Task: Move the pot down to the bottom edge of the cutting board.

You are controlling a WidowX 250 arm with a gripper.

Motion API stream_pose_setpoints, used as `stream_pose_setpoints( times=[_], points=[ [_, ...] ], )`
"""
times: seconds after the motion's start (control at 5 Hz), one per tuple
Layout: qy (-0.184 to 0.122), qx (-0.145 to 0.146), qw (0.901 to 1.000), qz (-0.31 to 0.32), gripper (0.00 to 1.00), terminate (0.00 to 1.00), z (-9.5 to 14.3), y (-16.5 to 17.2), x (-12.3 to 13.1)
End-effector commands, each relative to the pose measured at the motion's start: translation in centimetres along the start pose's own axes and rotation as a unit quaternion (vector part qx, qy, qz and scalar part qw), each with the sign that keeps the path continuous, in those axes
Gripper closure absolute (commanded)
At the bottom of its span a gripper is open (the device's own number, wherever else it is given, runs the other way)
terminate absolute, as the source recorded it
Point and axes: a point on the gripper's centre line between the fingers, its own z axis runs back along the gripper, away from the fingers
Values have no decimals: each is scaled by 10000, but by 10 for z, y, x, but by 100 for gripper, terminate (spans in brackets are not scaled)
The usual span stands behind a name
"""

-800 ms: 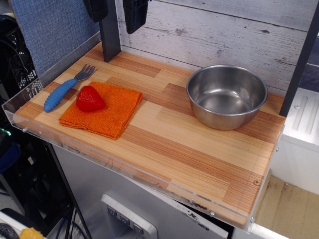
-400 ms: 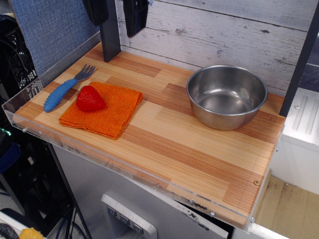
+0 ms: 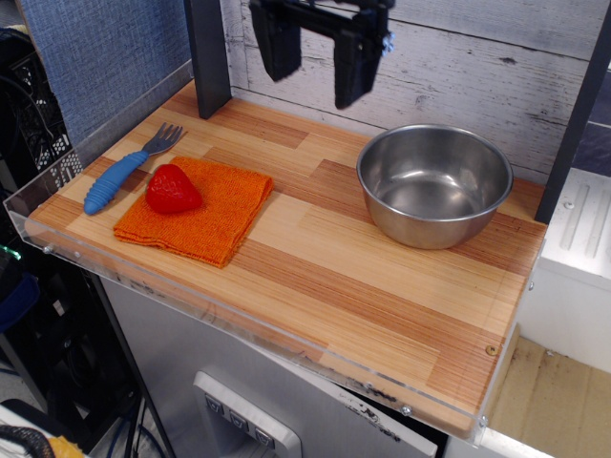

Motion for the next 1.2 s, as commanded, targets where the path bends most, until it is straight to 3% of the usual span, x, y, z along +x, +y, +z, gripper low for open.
stream_pose_setpoints(
  times=[0.0, 0.2, 0.6, 1.0],
  points=[
    [-306, -43, 9984, -467, 0, 0, -13, -36, 34],
    [-346, -123, 9970, -675, 0, 0, -28, -51, 55],
    [-234, 74, 9929, -1161, 0, 0, -55, -83, 75],
    [-184, 123, 9917, -1267, 0, 0, -63, -91, 62]
  ],
)
